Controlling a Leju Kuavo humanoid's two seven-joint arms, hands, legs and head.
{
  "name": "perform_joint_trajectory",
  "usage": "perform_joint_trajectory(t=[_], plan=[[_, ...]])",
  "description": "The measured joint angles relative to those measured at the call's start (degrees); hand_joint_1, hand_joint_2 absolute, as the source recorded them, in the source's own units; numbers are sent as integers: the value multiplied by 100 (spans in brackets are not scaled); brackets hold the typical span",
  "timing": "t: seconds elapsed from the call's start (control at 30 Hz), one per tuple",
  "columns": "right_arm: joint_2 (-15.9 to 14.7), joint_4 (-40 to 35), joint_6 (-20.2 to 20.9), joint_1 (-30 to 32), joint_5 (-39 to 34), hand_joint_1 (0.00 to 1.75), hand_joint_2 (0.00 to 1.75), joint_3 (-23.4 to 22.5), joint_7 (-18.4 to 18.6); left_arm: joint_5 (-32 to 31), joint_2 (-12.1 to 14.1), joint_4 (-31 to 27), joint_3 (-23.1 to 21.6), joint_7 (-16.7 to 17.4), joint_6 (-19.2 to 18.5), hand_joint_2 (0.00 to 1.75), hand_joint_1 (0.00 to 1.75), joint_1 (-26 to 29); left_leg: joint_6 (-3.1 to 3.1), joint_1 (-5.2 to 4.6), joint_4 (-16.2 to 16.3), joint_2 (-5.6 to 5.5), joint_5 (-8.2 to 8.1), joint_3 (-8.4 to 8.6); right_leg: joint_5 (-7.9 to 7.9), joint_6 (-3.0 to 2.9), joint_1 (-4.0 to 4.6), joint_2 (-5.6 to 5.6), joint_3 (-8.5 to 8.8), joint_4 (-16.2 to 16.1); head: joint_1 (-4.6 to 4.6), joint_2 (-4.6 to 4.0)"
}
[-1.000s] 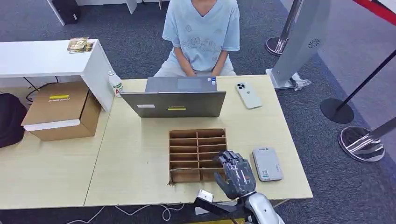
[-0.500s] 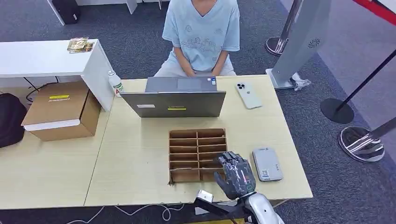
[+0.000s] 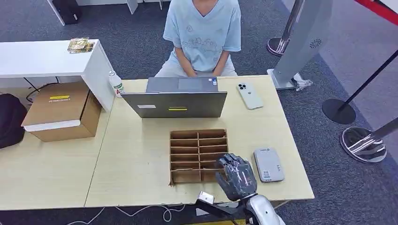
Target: Pass the card to the sensor for recognition and then transmit it.
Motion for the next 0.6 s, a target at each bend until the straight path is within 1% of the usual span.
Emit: perform_joint_trajectory(t=[0.1,0.13,0.2,0.23,0.3,0.33,0.37,0.47,0.5,0.53,0.57,0.6], plan=[[2,-11,0,14,2,127,175,0,0,0,0,0,0,-2,2,175,0,2,0,0,0,0,0,0,0,0,0,0,0,0,2,0],[2,-13,0,18,2,129,175,0,0,0,0,0,0,-4,2,175,0,2,0,0,0,0,0,0,0,0,0,0,0,0,0,0],[2,-22,0,27,4,120,175,0,0,0,0,0,0,-9,4,175,0,3,0,0,0,0,0,0,0,0,0,0,0,0,2,0],[2,-26,0,29,4,124,175,0,0,0,0,0,0,-9,9,175,0,4,0,0,0,0,0,0,0,0,0,0,0,0,2,0],[2,-26,2,31,4,124,175,2,0,0,0,0,0,-11,15,175,0,6,0,0,0,0,0,0,0,0,0,0,0,0,0,0],[2,-28,2,31,4,120,175,2,0,0,0,0,0,-13,20,175,0,8,0,0,0,0,0,0,0,0,0,0,0,0,2,0],[2,-26,2,31,7,126,175,2,0,0,0,0,0,-15,28,175,0,9,0,0,0,0,0,0,0,0,0,0,0,0,0,0],[2,-26,7,31,9,120,175,9,0,0,-2,0,0,-15,42,175,0,16,0,0,0,0,0,0,0,0,0,0,0,0,2,0],[4,-26,7,31,11,122,175,11,0,0,-4,0,0,-15,44,175,0,16,0,0,0,0,0,0,0,0,0,0,0,0,2,0],[4,-26,7,30,11,120,175,11,0,0,-4,0,0,-15,46,175,0,16,0,0,0,0,0,0,0,0,0,0,0,0,2,0],[4,-26,9,31,11,124,175,11,0,0,-7,0,0,-15,46,175,0,16,0,0,0,0,0,0,0,0,0,0,0,0,0,0],[4,-28,7,31,11,124,175,11,0,0,-7,0,0,-15,46,175,0,16,0,0,0,0,0,0,0,0,0,0,0,0,0,0]])
